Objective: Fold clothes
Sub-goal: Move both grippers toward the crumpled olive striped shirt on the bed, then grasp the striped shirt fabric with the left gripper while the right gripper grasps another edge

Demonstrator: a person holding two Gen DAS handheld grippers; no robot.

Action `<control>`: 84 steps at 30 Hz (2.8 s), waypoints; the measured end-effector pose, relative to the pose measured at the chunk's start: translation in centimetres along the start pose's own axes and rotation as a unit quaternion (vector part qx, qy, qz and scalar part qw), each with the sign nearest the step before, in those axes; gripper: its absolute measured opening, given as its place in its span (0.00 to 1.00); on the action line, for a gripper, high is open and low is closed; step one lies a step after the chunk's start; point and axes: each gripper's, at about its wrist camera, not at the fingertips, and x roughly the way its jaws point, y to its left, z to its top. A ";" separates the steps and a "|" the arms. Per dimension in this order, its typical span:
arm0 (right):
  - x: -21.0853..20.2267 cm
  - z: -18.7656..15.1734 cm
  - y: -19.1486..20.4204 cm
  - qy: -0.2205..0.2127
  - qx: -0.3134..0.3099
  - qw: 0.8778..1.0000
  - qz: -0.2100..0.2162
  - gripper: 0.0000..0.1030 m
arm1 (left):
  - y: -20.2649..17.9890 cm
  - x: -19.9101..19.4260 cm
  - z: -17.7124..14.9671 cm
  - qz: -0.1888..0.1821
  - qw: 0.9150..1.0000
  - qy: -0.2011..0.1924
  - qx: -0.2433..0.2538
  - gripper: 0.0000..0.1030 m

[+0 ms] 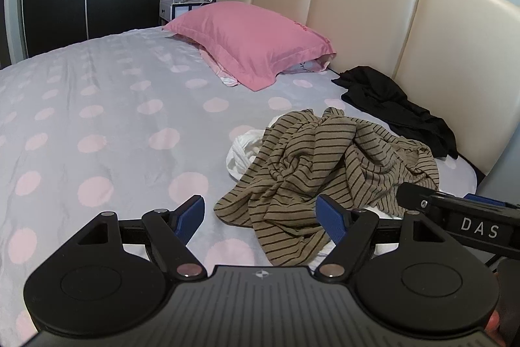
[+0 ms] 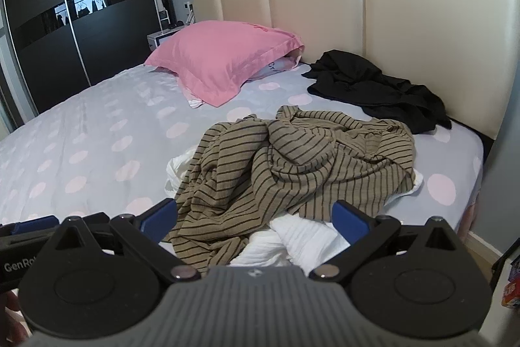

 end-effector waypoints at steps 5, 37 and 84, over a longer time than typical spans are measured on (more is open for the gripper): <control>0.0 -0.1 0.2 0.000 -0.005 1.000 -0.004 0.99 | -0.2 0.3 -0.2 0.003 1.000 0.005 0.005 0.73; 0.4 -0.2 0.8 0.015 -0.023 1.000 0.012 0.99 | 0.0 1.0 -0.8 0.001 0.999 0.031 0.011 0.73; 18.9 7.6 -3.9 0.097 -0.089 0.991 0.034 0.34 | -6.8 19.4 3.9 -0.116 0.979 0.119 0.115 0.25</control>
